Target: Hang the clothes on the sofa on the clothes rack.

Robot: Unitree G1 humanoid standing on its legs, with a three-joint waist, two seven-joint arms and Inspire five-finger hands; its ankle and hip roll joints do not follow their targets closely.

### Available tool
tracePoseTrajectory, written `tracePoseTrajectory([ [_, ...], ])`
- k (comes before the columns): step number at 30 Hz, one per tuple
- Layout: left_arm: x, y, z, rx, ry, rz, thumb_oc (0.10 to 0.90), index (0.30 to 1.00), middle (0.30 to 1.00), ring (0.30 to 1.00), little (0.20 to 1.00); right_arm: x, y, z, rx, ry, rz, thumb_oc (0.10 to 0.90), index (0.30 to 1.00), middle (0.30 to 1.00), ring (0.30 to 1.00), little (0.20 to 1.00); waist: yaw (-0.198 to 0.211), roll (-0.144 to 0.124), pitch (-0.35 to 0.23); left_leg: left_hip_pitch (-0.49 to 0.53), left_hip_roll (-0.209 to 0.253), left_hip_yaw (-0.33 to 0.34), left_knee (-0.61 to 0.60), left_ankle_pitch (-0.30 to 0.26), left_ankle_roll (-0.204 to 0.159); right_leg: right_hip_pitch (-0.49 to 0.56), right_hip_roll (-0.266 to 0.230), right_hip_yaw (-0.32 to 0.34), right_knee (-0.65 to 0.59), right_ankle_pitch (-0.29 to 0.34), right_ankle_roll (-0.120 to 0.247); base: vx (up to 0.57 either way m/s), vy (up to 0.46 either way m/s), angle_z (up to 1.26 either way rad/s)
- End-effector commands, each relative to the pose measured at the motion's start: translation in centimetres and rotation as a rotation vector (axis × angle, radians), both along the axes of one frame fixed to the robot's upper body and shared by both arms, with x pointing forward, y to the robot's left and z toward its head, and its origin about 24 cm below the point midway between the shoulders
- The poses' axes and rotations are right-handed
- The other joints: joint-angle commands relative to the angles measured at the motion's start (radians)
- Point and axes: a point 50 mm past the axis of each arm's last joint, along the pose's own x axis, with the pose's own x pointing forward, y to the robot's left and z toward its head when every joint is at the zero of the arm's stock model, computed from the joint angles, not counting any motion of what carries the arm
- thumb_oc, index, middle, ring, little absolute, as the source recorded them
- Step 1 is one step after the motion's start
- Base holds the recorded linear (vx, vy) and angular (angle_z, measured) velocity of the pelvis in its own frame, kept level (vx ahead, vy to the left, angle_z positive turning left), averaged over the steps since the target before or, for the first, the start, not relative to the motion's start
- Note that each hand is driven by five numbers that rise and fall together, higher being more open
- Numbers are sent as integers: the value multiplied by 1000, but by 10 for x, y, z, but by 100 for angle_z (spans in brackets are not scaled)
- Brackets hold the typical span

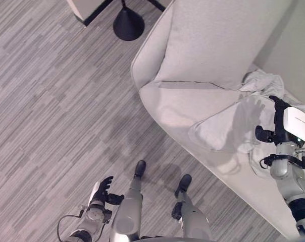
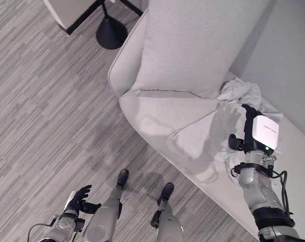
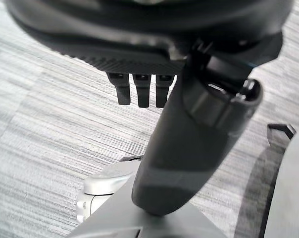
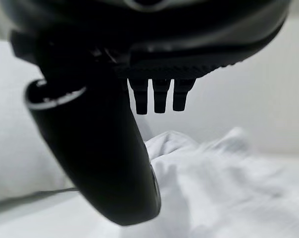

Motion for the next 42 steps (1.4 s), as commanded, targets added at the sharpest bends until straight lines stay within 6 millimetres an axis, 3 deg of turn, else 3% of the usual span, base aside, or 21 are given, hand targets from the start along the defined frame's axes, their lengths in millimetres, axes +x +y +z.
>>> tracePoseTrajectory([
  [1, -25, -2, -12, 10, 88, -59, 800, 900, 900, 900, 900, -5, -9, 29, -235, 35, 102, 800, 900, 900, 900, 900, -8, 4, -61, 39, -31, 16, -55, -77, 77, 28, 50, 80, 6, -94, -27, -49, -67, -12],
  [4, -25, -3, -11, 15, 84, -103, 800, 900, 900, 900, 900, 2, -3, 22, -266, 118, 163, 800, 900, 900, 900, 900, -7, 4, -60, 43, -27, 19, -55, -76, 73, 29, 56, 87, 6, -95, -27, -48, -52, -7],
  [8, -17, -7, -6, 29, 50, -196, 800, 900, 900, 900, 900, 23, 23, 19, -345, 207, 319, 800, 900, 900, 900, 900, -3, 12, -59, 44, -21, 31, -55, -71, 67, 20, 62, 99, 6, -93, -29, -55, -36, -17],
  [14, -14, -6, -3, 64, 29, -225, 800, 900, 900, 900, 900, 44, 58, 23, -410, 203, 460, 800, 900, 900, 900, 900, 11, 21, -60, 53, -19, 33, -55, -70, 67, 24, 67, 108, 6, -96, -31, -17, -8, -4],
  [16, -14, -6, -3, 64, 29, -223, 800, 900, 900, 900, 900, 45, 59, 23, -412, 203, 462, 800, 900, 900, 900, 900, 8, 21, -59, 54, -19, 33, -55, -70, 67, 25, 67, 108, 6, -96, -31, 0, 0, 0],
  [17, -15, -1, -2, 72, 20, -193, 800, 900, 900, 900, 900, 45, 71, 27, -437, 189, 521, 800, 900, 900, 900, 900, 13, 21, -60, 56, -19, 30, -55, -70, 66, 27, 67, 108, 6, -96, -31, 0, 0, 0],
  [22, -16, 1, -3, 83, 20, -171, 800, 900, 900, 900, 900, 46, 76, 17, -457, 228, 545, 800, 900, 900, 900, 900, 21, 18, -56, 52, -20, 17, -55, -65, 65, 29, 67, 98, 6, -98, -33, 3, -3, 2],
  [29, -11, 0, -1, 107, 2, -194, 800, 900, 900, 900, 900, 52, 85, -18, -455, 339, 559, 800, 900, 900, 900, 900, 31, 19, -41, 34, -24, 1, -55, -57, 63, 20, 68, 87, 6, -94, -33, 4, 1, 8],
  [32, -4, -5, 3, 118, -33, -231, 800, 900, 900, 900, 900, 57, 86, -36, -484, 396, 522, 800, 900, 900, 900, 900, 44, 25, -25, 17, -27, -7, -55, -51, 63, 6, 68, 81, 6, -88, -33, -1, 17, 5],
  [35, 1, -5, 5, 131, -49, -237, 800, 900, 900, 900, 900, 62, 90, -43, -490, 398, 504, 800, 900, 900, 900, 900, 49, 26, -19, 7, -29, -9, -55, -48, 63, -1, 68, 82, 6, -86, -34, 10, 17, 5],
  [36, 8, -6, 9, 151, -84, -251, 800, 900, 900, 900, 900, 64, 89, -56, -482, 418, 445, 800, 900, 900, 900, 900, 59, 31, -10, -7, -30, -14, -55, -44, 64, -14, 68, 80, 6, -83, -34, 3, 9, 5],
  [42, 25, -11, 20, 227, -168, -313, 800, 900, 900, 900, 900, 76, 97, -65, -471, 391, 321, 800, 900, 900, 900, 900, 84, 41, 10, -55, -32, -20, -55, -28, 63, -58, 67, 80, 6, -75, -37, 0, 12, 7],
])
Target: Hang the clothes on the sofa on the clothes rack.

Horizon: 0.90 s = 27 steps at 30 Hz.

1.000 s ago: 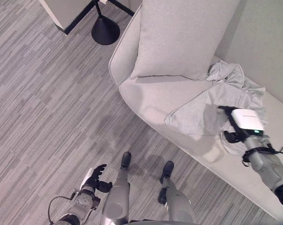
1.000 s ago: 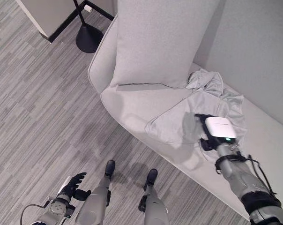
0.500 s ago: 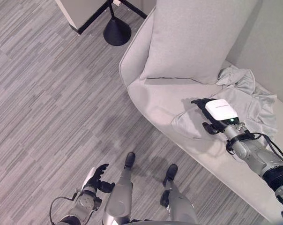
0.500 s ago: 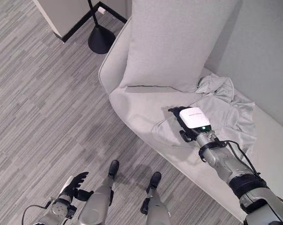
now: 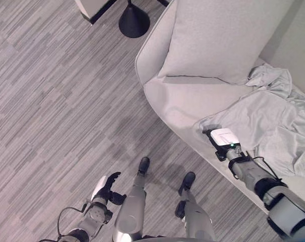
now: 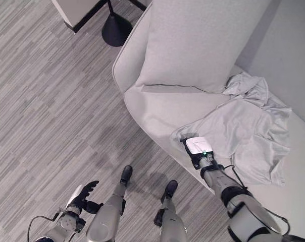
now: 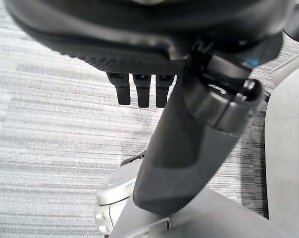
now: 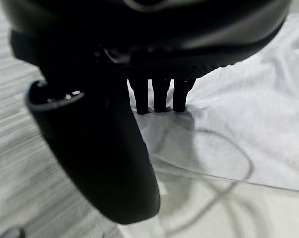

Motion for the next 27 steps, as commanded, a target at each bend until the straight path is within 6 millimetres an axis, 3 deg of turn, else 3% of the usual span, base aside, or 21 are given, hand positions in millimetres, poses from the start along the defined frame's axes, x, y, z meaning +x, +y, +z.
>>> tracePoseTrajectory([
  [1, 17, 2, 13, 136, -108, -113, 800, 900, 900, 900, 900, 24, 1, 30, -66, -159, -14, 800, 900, 900, 900, 900, 28, -15, 16, 8, -50, 2, -56, -58, 77, -5, 44, 79, 6, -84, -36, 0, 0, 0],
  [7, 25, -4, 20, 248, -171, -251, 800, 900, 900, 900, 900, 29, 4, 33, -104, -212, -35, 800, 900, 900, 900, 900, 41, -11, 29, -18, -56, -1, -51, -56, 79, -27, 45, 81, 6, -81, -34, -4, 34, 5],
  [10, 26, -6, 18, 277, -169, -273, 800, 900, 900, 900, 900, 20, 6, 15, -186, -126, -18, 800, 900, 900, 900, 900, 44, -14, 35, -18, -58, -3, -46, -60, 80, -25, 45, 81, 6, -82, -34, 1, 23, 2],
  [11, 26, -7, 18, 281, -170, -275, 800, 900, 900, 900, 900, 16, 6, 8, -209, -88, -21, 634, 651, 651, 651, 651, 45, -14, 35, -18, -59, -5, -44, -61, 80, -23, 45, 79, 6, -82, -34, 0, 0, 0],
  [12, 26, -7, 18, 282, -169, -275, 800, 900, 900, 900, 900, 16, 6, 7, -209, -88, -21, 516, 474, 474, 474, 474, 44, -14, 35, -17, -59, -5, -44, -62, 80, -23, 45, 79, 6, -82, -34, 0, 0, 0],
  [13, 26, -10, 17, 297, -170, -283, 800, 900, 900, 900, 900, 7, 6, -8, -263, -10, -25, 400, 300, 300, 300, 300, 45, -14, 38, -15, -60, -7, -43, -63, 79, -20, 44, 74, 6, -82, -34, 0, 0, 0],
  [19, 31, -20, 16, 328, -183, -312, 800, 900, 900, 900, 900, -21, 6, -42, -281, 126, -67, 400, 300, 300, 300, 300, 36, -11, 42, -2, -62, -13, -50, -61, 77, -9, 45, 71, 6, -83, -34, -5, -2, 6],
  [27, 27, -16, 11, 313, -147, -212, 800, 900, 900, 900, 900, -29, 8, -50, -175, 126, -125, 400, 300, 300, 300, 300, 15, -13, 18, 37, -57, 9, -56, -69, 73, 16, 47, 86, 6, -89, -34, -1, -3, -1],
])
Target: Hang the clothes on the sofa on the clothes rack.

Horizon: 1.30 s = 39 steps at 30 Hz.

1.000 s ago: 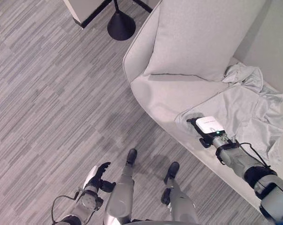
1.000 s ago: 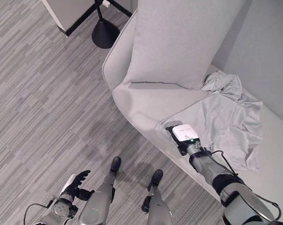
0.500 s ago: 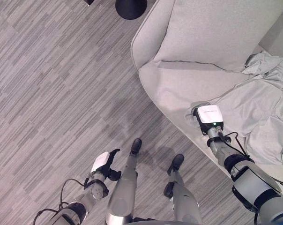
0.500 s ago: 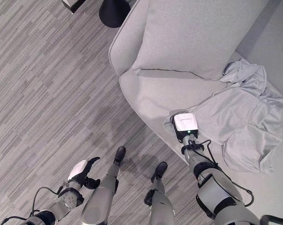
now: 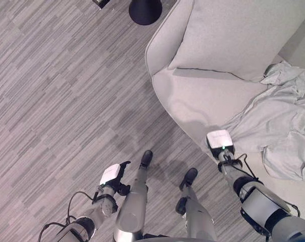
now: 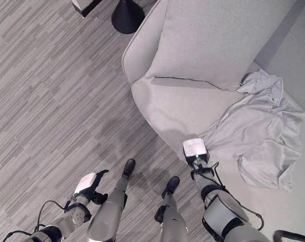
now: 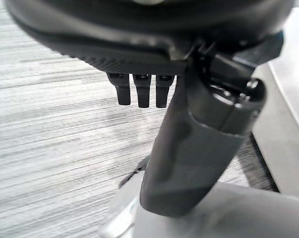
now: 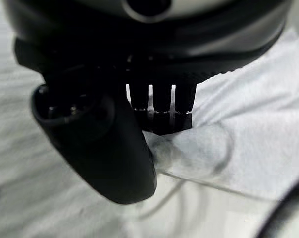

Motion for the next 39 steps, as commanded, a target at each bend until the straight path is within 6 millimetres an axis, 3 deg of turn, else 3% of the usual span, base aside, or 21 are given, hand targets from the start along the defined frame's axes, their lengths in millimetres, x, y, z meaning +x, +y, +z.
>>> tracePoseTrajectory([
  [1, -2, 2, -2, 7, -17, 54, 800, 900, 900, 900, 900, -10, -7, -7, 57, 3, -82, 400, 300, 300, 300, 300, -1, -15, -10, 64, -55, 39, -56, -91, 83, 26, 43, 106, 6, -92, -32, -9, -26, -9],
  [4, -9, 6, -6, -31, -1, 127, 800, 900, 900, 900, 900, -10, -9, -6, 295, -85, -255, 400, 300, 300, 300, 300, -12, -9, -42, 94, -56, 46, -56, -98, 84, 52, 42, 113, 6, -98, -30, 5, -29, -18],
  [5, -16, 11, -8, -49, 6, 171, 800, 900, 900, 900, 900, -7, -9, 0, 483, -182, -354, 400, 300, 300, 300, 300, -16, -3, -64, 120, -57, 54, -56, -106, 85, 77, 40, 116, 6, -103, -29, 4, -27, -14],
  [12, -31, 18, -8, -123, 1, 239, 800, 900, 900, 900, 900, 9, 4, 35, 955, -467, -414, 400, 300, 300, 300, 300, -35, 20, -150, 181, -67, 55, -56, -114, 86, 154, 29, 91, 6, -127, -30, -17, -58, -7],
  [14, -33, 21, -1, -154, -29, 230, 800, 900, 900, 900, 900, 17, 12, 69, 1145, -590, -316, 400, 300, 300, 300, 300, -34, 25, -189, 222, -69, 58, -56, -120, 86, 202, 26, 84, 6, -140, -32, -39, -77, 2],
  [15, -33, 22, -1, -153, -29, 229, 800, 900, 900, 900, 900, 17, 12, 69, 1145, -589, -317, 400, 300, 300, 300, 300, -35, 25, -190, 220, -70, 56, -56, -118, 86, 201, 25, 82, 6, -140, -32, -40, -50, 1],
  [18, -31, 19, 6, -188, -44, 198, 800, 900, 900, 900, 900, 27, 23, 124, 1366, -749, -169, 400, 300, 300, 300, 300, -28, 24, -252, 263, -72, 57, -56, -125, 84, 253, 24, 75, 6, -153, -33, -38, -54, 2],
  [19, -31, 19, 6, -188, -43, 198, 800, 900, 900, 900, 900, 27, 22, 123, 1367, -748, -171, 400, 300, 300, 300, 300, -27, 24, -251, 265, -72, 57, -56, -126, 84, 255, 24, 75, 6, -154, -33, -64, -62, 3],
  [20, -29, 17, 9, -210, -48, 192, 800, 900, 900, 900, 900, 34, 28, 151, 1492, -818, -112, 400, 300, 300, 300, 300, -23, 18, -284, 283, -72, 57, -56, -130, 82, 276, 24, 72, 6, -160, -32, -51, -43, 2],
  [22, -26, 16, 12, -221, -55, 184, 800, 900, 900, 900, 900, 36, 30, 162, 1551, -842, -86, 400, 300, 300, 300, 300, -23, 17, -295, 293, -71, 58, -56, -133, 82, 286, 25, 72, 6, -164, -32, -44, -34, 1],
  [23, -21, 14, 18, -241, -69, 172, 800, 900, 900, 900, 900, 40, 41, 190, 1689, -878, -2, 400, 300, 300, 300, 300, -18, 11, -324, 315, -70, 64, -56, -142, 80, 307, 27, 77, 6, -169, -32, -33, -16, 0],
  [24, -20, 15, 18, -241, -69, 172, 800, 900, 900, 900, 900, 40, 41, 190, 1689, -878, -2, 400, 300, 300, 300, 300, -20, 11, -324, 314, -71, 62, -56, -140, 80, 306, 27, 76, 6, -167, -32, -59, -16, -1],
  [25, -15, 11, 24, -273, -84, 163, 800, 900, 900, 900, 900, 41, 52, 211, 1839, -880, 71, 400, 300, 300, 300, 300, -21, 7, -351, 327, -71, 63, -56, -144, 79, 319, 27, 79, 6, -170, -33, -29, 1, -4],
  [26, -15, 11, 24, -272, -84, 164, 800, 900, 900, 900, 900, 42, 52, 211, 1841, -879, 71, 400, 300, 300, 300, 300, -21, 7, -351, 328, -71, 63, -56, -145, 79, 320, 27, 80, 6, -170, -33, -62, -2, -5],
  [27, -10, 6, 29, -323, -91, 173, 800, 900, 900, 900, 900, 46, 66, 236, 2055, -852, 149, 400, 300, 300, 300, 300, -21, -1, -375, 341, -70, 66, -56, -148, 77, 331, 29, 82, 6, -172, -34, -36, -2, -5],
  [29, -7, 5, 31, -347, -97, 183, 800, 900, 900, 900, 900, 48, 72, 249, 2133, -831, 194, 400, 300, 300, 300, 300, -21, -5, -385, 347, -70, 67, -56, -149, 76, 336, 30, 84, 6, -173, -36, -34, -5, -6],
  [31, -2, 1, 36, -419, -112, 226, 800, 900, 900, 900, 900, 53, 85, 278, 2267, -783, 292, 400, 300, 300, 300, 300, -21, -14, -407, 356, -68, 69, -56, -150, 74, 345, 32, 89, 6, -174, -40, -57, -8, -7],
  [32, 5, -4, 42, -529, -129, 286, 800, 900, 900, 900, 900, 56, 96, 311, 2351, -754, 389, 400, 300, 300, 300, 300, -20, -25, -429, 363, -67, 71, -56, -150, 72, 351, 34, 90, 6, -175, -43, -67, -5, -6],
  [34, 10, -6, 47, -564, -143, 295, 800, 900, 900, 900, 900, 56, 100, 327, 2354, -756, 433, 400, 300, 300, 300, 300, -21, -27, -433, 366, -66, 71, -56, -150, 71, 356, 35, 89, 6, -176, -45, -31, -4, -5],
  [38, 10, -6, 47, -564, -143, 295, 800, 900, 900, 900, 900, 56, 100, 327, 2354, -756, 433, 400, 300, 300, 300, 300, -21, -27, -433, 366, -66, 71, -56, -150, 71, 356, 35, 89, 6, -176, -45, -2, -1, -1],
  [39, 14, -9, 53, -601, -164, 297, 800, 900, 900, 900, 900, 55, 103, 342, 2341, -764, 482, 400, 300, 300, 300, 300, -21, -30, -443, 369, -65, 71, -56, -150, 69, 360, 35, 88, 6, -176, -46, -56, 2, 1],
])
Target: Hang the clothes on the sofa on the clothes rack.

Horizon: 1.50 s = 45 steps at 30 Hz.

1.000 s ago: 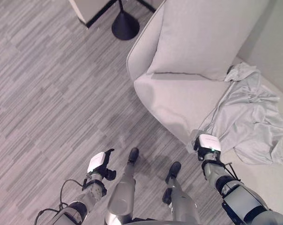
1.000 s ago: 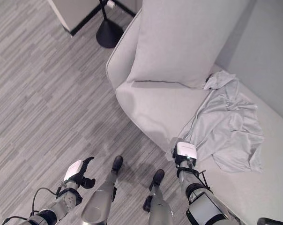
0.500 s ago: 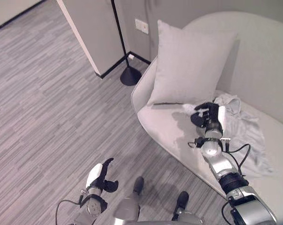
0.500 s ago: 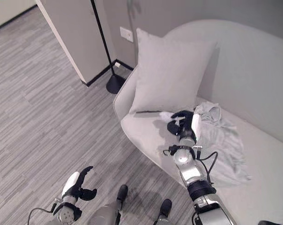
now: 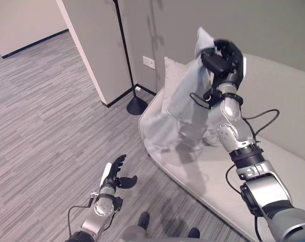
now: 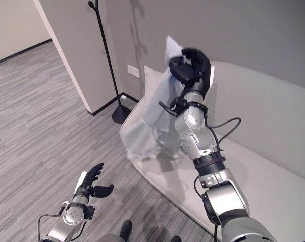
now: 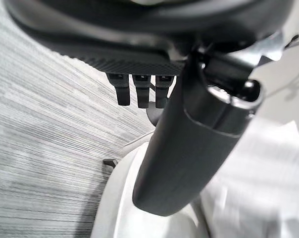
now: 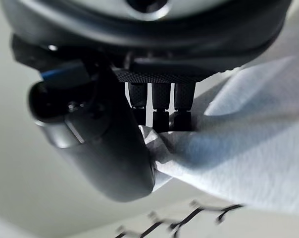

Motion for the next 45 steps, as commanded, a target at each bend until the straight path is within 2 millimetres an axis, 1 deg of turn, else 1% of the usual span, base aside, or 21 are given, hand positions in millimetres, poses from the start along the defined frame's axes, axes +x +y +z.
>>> tracePoseTrajectory([
  [1, 45, 0, 50, -20, -257, -9, 800, 900, 900, 900, 900, -23, 28, 134, 7, -470, 72, 400, 300, 300, 300, 300, 5, -63, -163, 25, -77, 5, 4, -133, 53, 77, 36, 29, 11, -168, -41, -71, 14, 1],
  [3, 64, 1, 69, 28, -359, -2, 800, 900, 900, 900, 900, -39, 39, 172, -28, -600, 72, 400, 300, 300, 300, 300, -10, -77, -188, 32, -79, -4, 4, -135, 48, 88, 36, 24, 11, -169, -41, -30, 8, 0],
  [4, 65, 0, 69, 28, -361, -2, 800, 900, 900, 900, 900, -39, 39, 173, -28, -602, 72, 400, 300, 300, 300, 300, -11, -76, -185, 33, -79, -5, 4, -135, 48, 89, 36, 23, 11, -169, -41, -4, 12, 5],
  [6, 78, 8, 83, 113, -451, 54, 800, 900, 900, 900, 900, -50, 46, 194, -45, -679, 75, 400, 300, 300, 300, 300, -21, -86, -196, 39, -80, -8, 4, -137, 46, 93, 36, 24, 11, -169, -40, -10, 13, 9],
  [10, 84, 15, 94, 182, -518, 87, 800, 900, 900, 900, 900, -59, 53, 206, -55, -732, 92, 400, 300, 300, 300, 300, -25, -89, -203, 41, -79, -2, 4, -139, 47, 89, 37, 31, 11, -165, -37, -2, 12, 2],
  [16, 76, 35, 119, 335, -660, 115, 800, 900, 900, 900, 900, -68, 61, 210, -74, -780, 118, 400, 300, 300, 300, 300, -17, -97, -208, 49, -76, 8, 4, -149, 57, 86, 38, 51, 11, -157, -34, 9, 24, -13],
  [23, 67, 37, 136, 336, -752, 117, 800, 900, 900, 900, 900, -71, 63, 206, -108, -793, 122, 400, 300, 300, 300, 300, -9, -102, -198, 50, -76, 9, 4, -152, 63, 83, 39, 60, 11, -153, -33, 1, 1, -1],
  [25, 62, 35, 144, 293, -784, 102, 800, 900, 900, 900, 900, -71, 65, 204, -125, -789, 122, 400, 300, 300, 300, 300, -6, -102, -196, 52, -75, 10, 4, -153, 65, 82, 40, 64, 11, -152, -33, 0, 0, 0],
  [28, 54, 21, 157, 80, -826, 54, 800, 900, 900, 900, 900, -67, 71, 194, -144, -763, 140, 400, 300, 300, 300, 300, -2, -101, -188, 53, -75, 12, 4, -154, 71, 81, 41, 71, 11, -148, -34, 1, -1, -3],
  [30, 52, 18, 158, 10, -824, 46, 800, 900, 900, 900, 900, -66, 73, 193, -142, -756, 146, 400, 300, 300, 300, 300, -2, -100, -187, 54, -75, 12, 4, -153, 72, 80, 41, 72, 11, -147, -34, -2, -1, -2],
  [32, 51, 6, 158, -173, -798, 22, 800, 900, 900, 900, 900, -64, 81, 187, -136, -735, 178, 400, 300, 300, 300, 300, -4, -99, -184, 54, -75, 13, 4, -152, 73, 81, 41, 75, 11, -146, -36, 0, 0, 0],
  [33, 54, -7, 154, -274, -756, -11, 800, 900, 900, 900, 900, -65, 90, 183, -122, -723, 217, 400, 300, 300, 300, 300, -9, -100, -181, 53, -75, 13, 4, -151, 73, 81, 42, 78, 11, -145, -37, -16, -17, -5],
  [34, 54, -7, 154, -275, -756, -12, 800, 900, 900, 900, 900, -65, 90, 183, -122, -723, 217, 400, 300, 300, 300, 300, -8, -100, -181, 53, -75, 14, 4, -151, 73, 81, 42, 78, 11, -145, -37, -24, -22, -6],
  [35, 57, -23, 151, -366, -717, -68, 800, 900, 900, 900, 900, -67, 99, 178, -107, -717, 267, 400, 300, 300, 300, 300, -15, -99, -177, 52, -75, 15, 4, -152, 74, 81, 42, 80, 11, -144, -38, -10, -9, -5],
  [36, 58, -23, 151, -367, -716, -69, 800, 900, 900, 900, 900, -67, 98, 178, -107, -717, 267, 400, 300, 300, 300, 300, -15, -99, -177, 52, -75, 15, 4, -152, 74, 81, 42, 80, 11, -144, -38, -21, -11, -7],
  [37, 61, -47, 152, -505, -674, -147, 800, 900, 900, 900, 900, -71, 109, 173, -97, -712, 322, 400, 300, 300, 300, 300, -26, -95, -173, 53, -76, 18, 4, -153, 75, 80, 43, 83, 11, -143, -39, -10, -3, -5],
  [38, 61, -47, 152, -506, -674, -148, 800, 900, 900, 900, 900, -71, 109, 173, -97, -713, 321, 400, 300, 300, 300, 300, -25, -94, -173, 53, -76, 18, 4, -153, 75, 81, 43, 83, 11, -143, -39, -21, -7, -5],
  [39, 62, -70, 150, -658, -603, -218, 800, 900, 900, 900, 900, -74, 119, 169, -91, -706, 366, 400, 300, 300, 300, 300, -34, -90, -170, 54, -76, 22, 4, -154, 76, 80, 42, 88, 11, -141, -40, 0, 0, 0],
  [41, 60, -95, 152, -836, -524, -292, 800, 900, 900, 900, 900, -75, 131, 164, -81, -683, 413, 400, 300, 300, 300, 300, -43, -86, -166, 55, -76, 28, 4, -155, 77, 79, 42, 92, 11, -139, -39, -14, -8, -5],
  [42, 60, -95, 152, -837, -524, -292, 800, 900, 900, 900, 900, -75, 131, 164, -81, -683, 413, 400, 300, 300, 300, 300, -42, -85, -166, 56, -76, 28, 4, -155, 77, 79, 42, 93, 11, -139, -39, -10, -1, -6],
  [45, 51, -126, 159, -1014, -419, -427, 800, 900, 900, 900, 900, -80, 148, 155, -73, -656, 482, 400, 300, 300, 300, 300, -56, -76, -157, 58, -75, 35, 4, -157, 82, 79, 41, 103, 12, -136, -40, -14, -4, -5],
])
